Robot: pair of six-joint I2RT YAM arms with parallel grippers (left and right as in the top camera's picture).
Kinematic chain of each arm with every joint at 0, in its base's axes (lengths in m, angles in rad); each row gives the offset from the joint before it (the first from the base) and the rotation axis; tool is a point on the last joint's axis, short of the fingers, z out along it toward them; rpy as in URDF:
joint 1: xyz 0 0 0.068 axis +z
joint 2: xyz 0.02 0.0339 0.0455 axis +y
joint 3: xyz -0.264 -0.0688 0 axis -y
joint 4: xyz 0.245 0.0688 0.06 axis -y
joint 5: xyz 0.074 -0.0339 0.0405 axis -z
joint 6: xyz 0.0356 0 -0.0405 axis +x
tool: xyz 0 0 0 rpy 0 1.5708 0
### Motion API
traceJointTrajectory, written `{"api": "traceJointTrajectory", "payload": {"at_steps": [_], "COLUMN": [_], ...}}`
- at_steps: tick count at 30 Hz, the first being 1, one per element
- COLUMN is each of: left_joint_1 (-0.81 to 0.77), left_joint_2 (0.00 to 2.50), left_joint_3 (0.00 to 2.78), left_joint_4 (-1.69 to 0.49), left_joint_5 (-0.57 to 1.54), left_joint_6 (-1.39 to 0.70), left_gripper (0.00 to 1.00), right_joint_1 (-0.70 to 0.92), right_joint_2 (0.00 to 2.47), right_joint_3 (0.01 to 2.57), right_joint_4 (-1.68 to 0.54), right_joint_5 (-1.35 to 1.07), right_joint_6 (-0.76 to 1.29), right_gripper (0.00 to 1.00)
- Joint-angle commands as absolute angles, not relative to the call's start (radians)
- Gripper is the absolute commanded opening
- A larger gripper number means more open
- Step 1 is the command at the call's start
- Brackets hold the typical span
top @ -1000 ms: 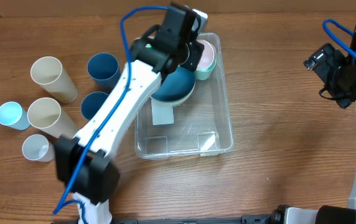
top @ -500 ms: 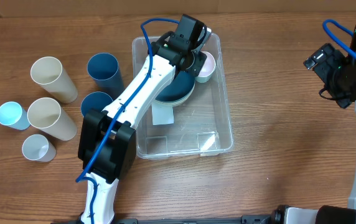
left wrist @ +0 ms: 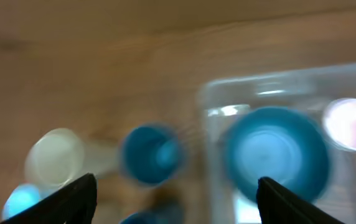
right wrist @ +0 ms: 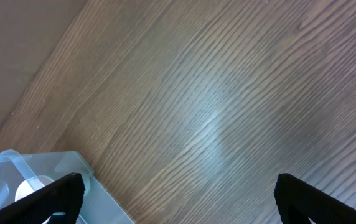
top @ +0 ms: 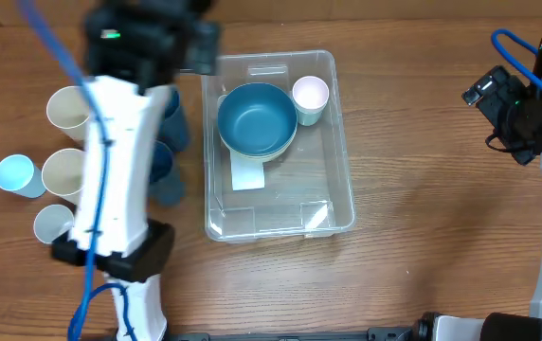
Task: Pack container
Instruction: 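Drop the pink cup into the light-green cup and withdraw left gripper, then grasp the light-blue cup with the left gripper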
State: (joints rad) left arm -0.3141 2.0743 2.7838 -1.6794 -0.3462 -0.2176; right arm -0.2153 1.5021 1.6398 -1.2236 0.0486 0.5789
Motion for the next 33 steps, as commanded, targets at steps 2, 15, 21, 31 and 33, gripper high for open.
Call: {"api": "traceJointTrajectory", "payload": {"at_steps": [2,15,21,31,33], "left_joint_1": [-0.01,0.723,0.735,0.759,0.759], "left_joint_2": [1.933,1.909,1.965,2.138,2.165], "left_joint_3": [2.632,1.945,1.764,1.76,1.76], "left_joint_4": [-1.69,-1.43,-1.206,-1.124,-1.107], "left_joint_5": [-0.208,0.126,0.027,-0.033,-0.038], "left_joint_6": [-0.27,-0.287,-0.27,-0.27,-0.269], "left_gripper": [0.77,0.83,0.84,0.56,0.37], "right_joint_1": [-0.215,-0.215,-0.215,-0.215,-0.215], "right_joint_2": [1.495,1.495,1.495,1.495,1.495], "right_joint_3": [1.644,1.644,1.644,1.644,1.644], "right_joint_4": [-1.221,-1.221,-1.221,-1.221,-1.221], "right_joint_5": [0.051,0.051,0.051,0.051,0.051], "right_joint_6": [0.58,0.58,0.58,0.58,0.58], "right_gripper": [1.0,1.0,1.0,1.0,1.0]}}
